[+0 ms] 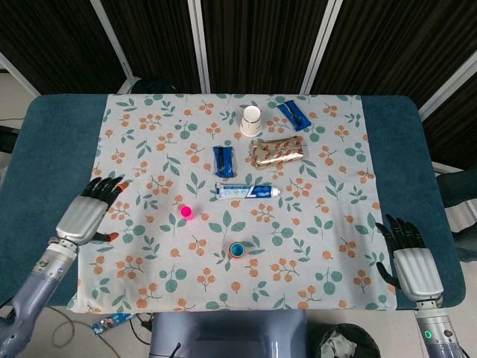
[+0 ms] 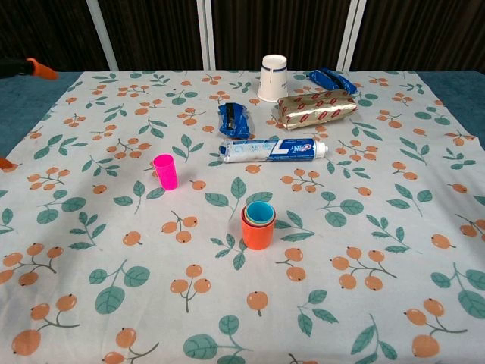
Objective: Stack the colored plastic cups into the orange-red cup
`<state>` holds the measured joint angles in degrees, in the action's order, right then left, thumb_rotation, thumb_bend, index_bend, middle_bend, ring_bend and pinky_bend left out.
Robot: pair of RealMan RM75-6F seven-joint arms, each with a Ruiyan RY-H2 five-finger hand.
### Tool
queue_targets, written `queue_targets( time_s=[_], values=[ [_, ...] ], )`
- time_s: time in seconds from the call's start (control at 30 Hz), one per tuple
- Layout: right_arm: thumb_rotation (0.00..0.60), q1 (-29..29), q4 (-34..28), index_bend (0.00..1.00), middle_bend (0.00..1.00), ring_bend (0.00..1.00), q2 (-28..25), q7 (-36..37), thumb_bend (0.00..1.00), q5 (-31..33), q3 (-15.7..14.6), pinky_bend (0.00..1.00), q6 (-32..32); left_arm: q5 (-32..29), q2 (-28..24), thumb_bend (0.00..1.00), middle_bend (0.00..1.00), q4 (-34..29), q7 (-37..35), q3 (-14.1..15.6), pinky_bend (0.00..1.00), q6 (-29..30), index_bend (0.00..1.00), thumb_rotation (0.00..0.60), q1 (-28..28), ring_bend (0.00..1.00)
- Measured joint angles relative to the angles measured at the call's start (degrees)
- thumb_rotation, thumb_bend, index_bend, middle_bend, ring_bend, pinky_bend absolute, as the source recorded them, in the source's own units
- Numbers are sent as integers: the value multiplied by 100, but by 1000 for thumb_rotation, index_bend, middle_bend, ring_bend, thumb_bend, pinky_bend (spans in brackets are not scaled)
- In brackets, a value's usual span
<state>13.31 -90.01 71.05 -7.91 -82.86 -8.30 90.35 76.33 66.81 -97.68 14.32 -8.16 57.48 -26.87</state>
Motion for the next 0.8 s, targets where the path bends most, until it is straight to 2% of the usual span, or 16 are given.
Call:
queue_targets(
  time_s=[0.2,0.33,0.53,0.8],
  values=[
    [600,-48,28,116,0,16,41,-3,400,-67,68,112,-182,-750,177,71,0,-318,856,-202,16,-499,149,600,-610,0],
    [600,-79,53,116,0,17,90,-60,401,-102,114,112,-330,-1519,408,126,0,-408,1534,-304,16,-629,178,600,-992,0],
    [600,-124,60,116,0,17,137,-99,401,-114,210,112,-483,-2583,868,136,0,-450,2421,-397,16,-480,218,600,-1542,0],
    [600,-192,78,116,0,16,156,-116,401,-109,339,111,-604,-3333,1406,182,0,-265,2931,-342,16,-237,316,600,-2050,0]
  ],
)
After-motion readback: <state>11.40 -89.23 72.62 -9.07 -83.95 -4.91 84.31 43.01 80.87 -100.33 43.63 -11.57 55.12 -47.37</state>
